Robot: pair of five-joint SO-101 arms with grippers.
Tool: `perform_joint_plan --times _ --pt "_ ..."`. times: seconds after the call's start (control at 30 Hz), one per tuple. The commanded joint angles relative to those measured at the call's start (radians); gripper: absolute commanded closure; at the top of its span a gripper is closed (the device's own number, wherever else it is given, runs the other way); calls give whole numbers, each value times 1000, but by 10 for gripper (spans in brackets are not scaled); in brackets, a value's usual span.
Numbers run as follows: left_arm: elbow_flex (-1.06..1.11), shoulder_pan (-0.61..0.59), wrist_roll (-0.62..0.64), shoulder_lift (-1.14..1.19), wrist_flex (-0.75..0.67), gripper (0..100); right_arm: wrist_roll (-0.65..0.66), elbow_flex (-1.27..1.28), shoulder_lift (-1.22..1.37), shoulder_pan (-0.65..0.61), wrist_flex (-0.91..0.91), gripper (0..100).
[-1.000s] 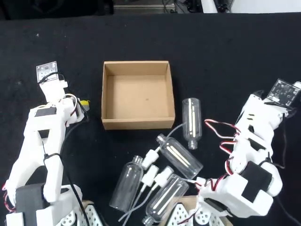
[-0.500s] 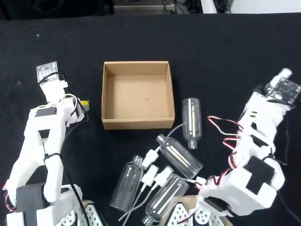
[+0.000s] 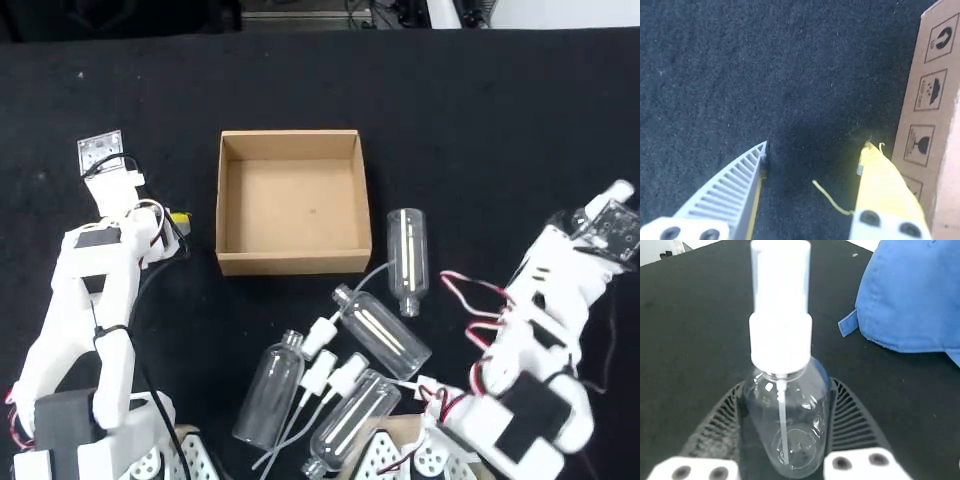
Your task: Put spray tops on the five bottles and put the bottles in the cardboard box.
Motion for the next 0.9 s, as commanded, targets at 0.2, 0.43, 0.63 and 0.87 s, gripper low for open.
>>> perform_joint_plan --times 0.2,0.43,0.63,0.87 --pt "21 -10 -3 -34 -72 730 11 5 -41 2 60 900" --pt "21 -10 -3 -34 -72 730 11 5 -25 0 61 822" --pt "21 -12 -3 -34 -72 730 18 1 -51 -12 61 758" --pt "21 -12 -3 -34 -72 730 12 -1 -59 -49 61 656"
